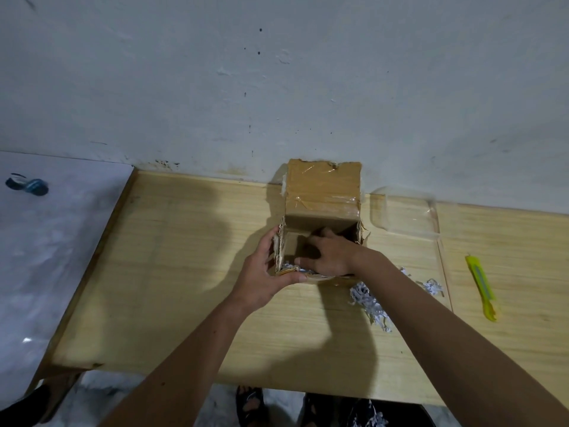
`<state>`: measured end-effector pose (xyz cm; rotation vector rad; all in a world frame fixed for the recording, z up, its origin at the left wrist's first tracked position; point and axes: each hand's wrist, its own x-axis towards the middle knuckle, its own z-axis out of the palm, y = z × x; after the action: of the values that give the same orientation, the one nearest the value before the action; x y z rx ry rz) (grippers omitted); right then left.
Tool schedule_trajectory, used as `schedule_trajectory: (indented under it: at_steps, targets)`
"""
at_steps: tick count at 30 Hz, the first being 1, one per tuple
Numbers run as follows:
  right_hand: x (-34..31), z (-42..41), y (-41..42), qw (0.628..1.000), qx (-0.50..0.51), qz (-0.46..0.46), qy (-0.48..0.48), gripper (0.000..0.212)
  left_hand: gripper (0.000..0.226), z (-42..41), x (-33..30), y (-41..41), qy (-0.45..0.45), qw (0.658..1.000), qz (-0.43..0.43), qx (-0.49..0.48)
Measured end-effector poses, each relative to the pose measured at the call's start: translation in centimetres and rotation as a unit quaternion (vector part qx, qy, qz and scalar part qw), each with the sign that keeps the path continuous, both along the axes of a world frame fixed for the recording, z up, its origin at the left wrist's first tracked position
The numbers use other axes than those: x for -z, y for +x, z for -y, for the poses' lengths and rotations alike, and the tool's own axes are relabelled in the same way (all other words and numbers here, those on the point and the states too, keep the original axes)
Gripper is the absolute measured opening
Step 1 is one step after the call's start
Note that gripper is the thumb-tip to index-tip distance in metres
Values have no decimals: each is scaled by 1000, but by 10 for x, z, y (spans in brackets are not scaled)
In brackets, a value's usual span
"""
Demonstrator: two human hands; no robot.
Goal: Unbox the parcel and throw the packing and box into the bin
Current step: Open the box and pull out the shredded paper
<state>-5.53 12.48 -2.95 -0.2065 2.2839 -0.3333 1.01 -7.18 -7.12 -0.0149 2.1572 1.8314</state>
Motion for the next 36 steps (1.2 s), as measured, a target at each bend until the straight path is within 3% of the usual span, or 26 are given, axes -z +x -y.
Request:
schedule_trajectory:
  at_steps: [4,10,13,15,18,22,24,29,33,36]
  targets:
    - [-7,-2,-1,998,-9,41,-52,74,113,-1,0,1,0,1000,-1,0]
    - [11,-3,3,973,57,96,-204,59,117,-1,3,-1,-5,1000,6,2]
    - [17,1,6,962,87,69,-249,46,117,0,5,-1,-8,1000,6,0]
    - [15,0,5,966,88,-23,-242,37,115,0,5,-1,-7,1000,5,-1]
    - [11,-6,-2,971,85,-122,-185,45,114,0,4,-1,-6,1000,5,-5]
    - [14,-6,-4,984,64,-71,-153,69,117,-1,4,0,-5,1000,6,-5]
    - [14,-4,-1,979,81,-64,-176,67,118,0,5,0,-7,1000,8,-5]
    - [19,-3,5,959,97,2,-266,40,119,0,5,1,-12,1000,9,-3]
    - [14,-7,6,942,141,-73,-297,43,119,1,4,1,-9,1000,14,-6]
    - [9,-9,3,947,163,-65,-269,52,121,0,3,1,-10,1000,16,-6]
